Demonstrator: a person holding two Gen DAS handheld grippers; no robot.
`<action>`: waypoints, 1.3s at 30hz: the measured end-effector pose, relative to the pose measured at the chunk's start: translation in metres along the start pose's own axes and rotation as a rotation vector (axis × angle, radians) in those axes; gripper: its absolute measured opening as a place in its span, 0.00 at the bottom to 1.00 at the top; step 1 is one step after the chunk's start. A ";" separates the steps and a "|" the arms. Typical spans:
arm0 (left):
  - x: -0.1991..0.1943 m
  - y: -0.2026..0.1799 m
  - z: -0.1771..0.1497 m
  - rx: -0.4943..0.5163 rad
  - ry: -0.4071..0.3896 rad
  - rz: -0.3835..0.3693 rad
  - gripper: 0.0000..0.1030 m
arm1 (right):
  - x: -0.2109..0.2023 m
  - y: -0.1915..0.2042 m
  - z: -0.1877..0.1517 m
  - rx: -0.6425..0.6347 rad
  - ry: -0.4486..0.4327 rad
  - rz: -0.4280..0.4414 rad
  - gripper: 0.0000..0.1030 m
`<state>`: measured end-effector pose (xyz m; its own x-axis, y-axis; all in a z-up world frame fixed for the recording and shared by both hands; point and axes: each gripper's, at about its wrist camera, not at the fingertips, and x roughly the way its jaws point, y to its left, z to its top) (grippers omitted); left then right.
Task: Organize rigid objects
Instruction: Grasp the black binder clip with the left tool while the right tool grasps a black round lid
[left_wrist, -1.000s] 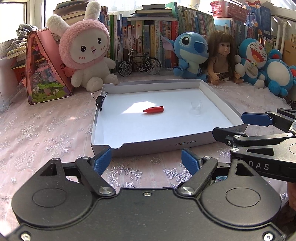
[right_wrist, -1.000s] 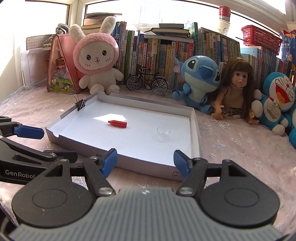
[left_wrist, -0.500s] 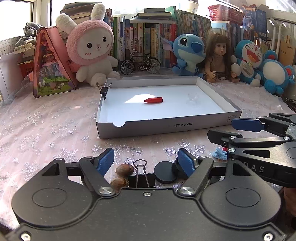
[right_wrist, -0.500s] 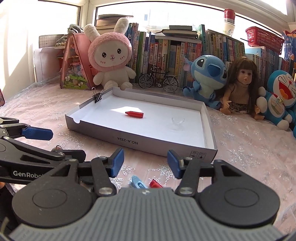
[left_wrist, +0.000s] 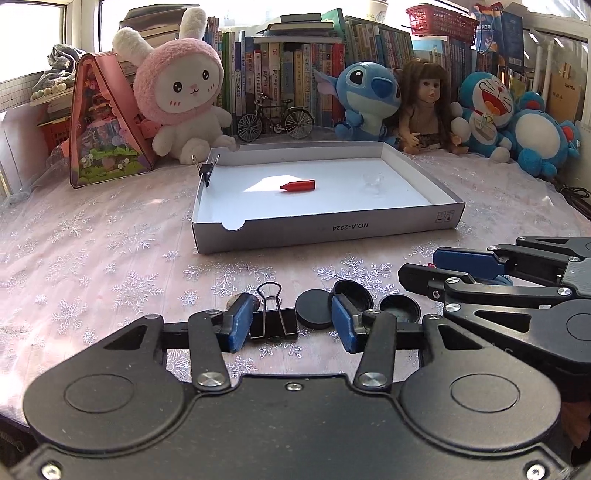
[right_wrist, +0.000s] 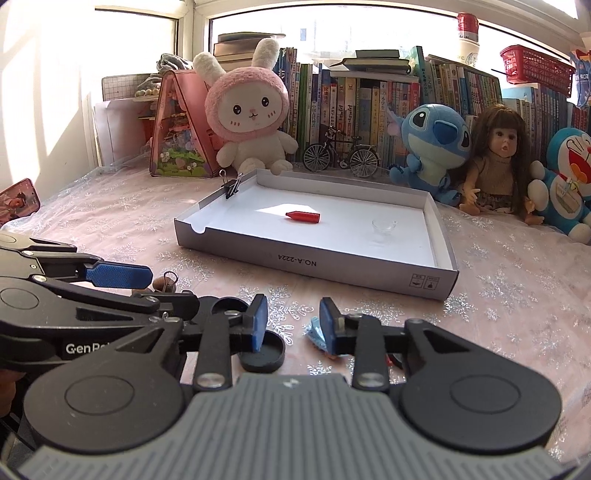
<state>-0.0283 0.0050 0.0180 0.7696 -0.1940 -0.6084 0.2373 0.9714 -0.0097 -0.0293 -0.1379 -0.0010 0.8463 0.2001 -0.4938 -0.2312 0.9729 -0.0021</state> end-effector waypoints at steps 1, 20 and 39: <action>0.001 0.003 -0.001 -0.018 0.013 0.000 0.42 | 0.000 0.002 -0.002 -0.005 0.007 0.005 0.38; 0.019 0.011 -0.008 -0.057 0.084 0.055 0.40 | 0.003 0.007 -0.017 -0.004 0.077 0.013 0.38; 0.028 0.010 -0.004 -0.051 0.071 0.048 0.29 | 0.009 0.010 -0.018 -0.026 0.109 0.019 0.52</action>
<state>-0.0066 0.0097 -0.0019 0.7348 -0.1390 -0.6639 0.1693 0.9854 -0.0188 -0.0324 -0.1282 -0.0208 0.7848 0.2033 -0.5854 -0.2602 0.9655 -0.0135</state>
